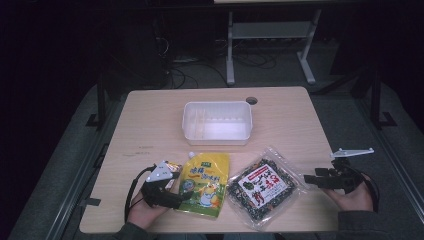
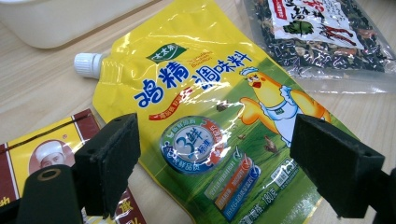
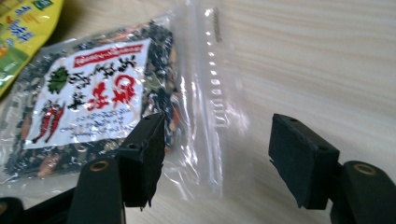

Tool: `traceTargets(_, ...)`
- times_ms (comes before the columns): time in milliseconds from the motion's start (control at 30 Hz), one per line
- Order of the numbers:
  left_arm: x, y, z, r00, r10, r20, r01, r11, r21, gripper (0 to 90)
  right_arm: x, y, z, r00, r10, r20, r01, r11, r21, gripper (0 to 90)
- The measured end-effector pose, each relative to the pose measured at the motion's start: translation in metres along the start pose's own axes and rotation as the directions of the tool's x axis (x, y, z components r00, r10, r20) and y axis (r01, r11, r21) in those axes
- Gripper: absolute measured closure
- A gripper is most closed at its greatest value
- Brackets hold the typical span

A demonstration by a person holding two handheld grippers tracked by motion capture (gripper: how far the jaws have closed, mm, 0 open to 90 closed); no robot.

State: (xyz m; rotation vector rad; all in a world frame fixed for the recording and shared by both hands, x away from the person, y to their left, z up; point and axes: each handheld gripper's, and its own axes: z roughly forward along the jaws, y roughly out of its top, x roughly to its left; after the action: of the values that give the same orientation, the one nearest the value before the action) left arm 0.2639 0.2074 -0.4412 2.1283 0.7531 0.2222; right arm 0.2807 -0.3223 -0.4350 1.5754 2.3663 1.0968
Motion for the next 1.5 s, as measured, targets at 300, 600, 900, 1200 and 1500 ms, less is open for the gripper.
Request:
traceTargets(300, 0.000, 0.000, 0.002, 1.0000, 0.006, 0.004, -0.006, 1.0000, 0.007, 15.7, -0.008, -0.010, 0.001, 0.9985, 0.054, -0.005, -0.054, 0.998, 0.029, 43.0)
traceTargets(600, -0.002, 0.000, 0.004, 0.9999, 0.010, 0.009, -0.010, 0.9999, 0.014, 15.7, -0.015, -0.015, 0.004, 0.9957, 0.092, -0.016, -0.091, 0.994, 0.058, 51.7)
traceTargets(900, -0.002, 0.001, 0.005, 0.9999, 0.010, 0.011, -0.010, 0.9998, 0.019, 15.7, -0.020, -0.017, 0.009, 0.9925, 0.116, -0.036, -0.113, 0.990, 0.084, 63.7)
traceTargets(1200, -0.003, 0.001, 0.007, 0.9998, 0.011, 0.017, -0.012, 0.9997, 0.022, 15.9, -0.020, -0.016, 0.012, 0.9911, 0.118, -0.062, -0.112, 0.989, 0.095, 80.3)
traceTargets(1500, -0.005, 0.002, 0.010, 0.9996, 0.011, 0.027, -0.012, 0.9995, 0.028, 16.0, -0.020, -0.015, 0.008, 0.9907, 0.113, -0.076, -0.106, 0.991, 0.086, 89.5)
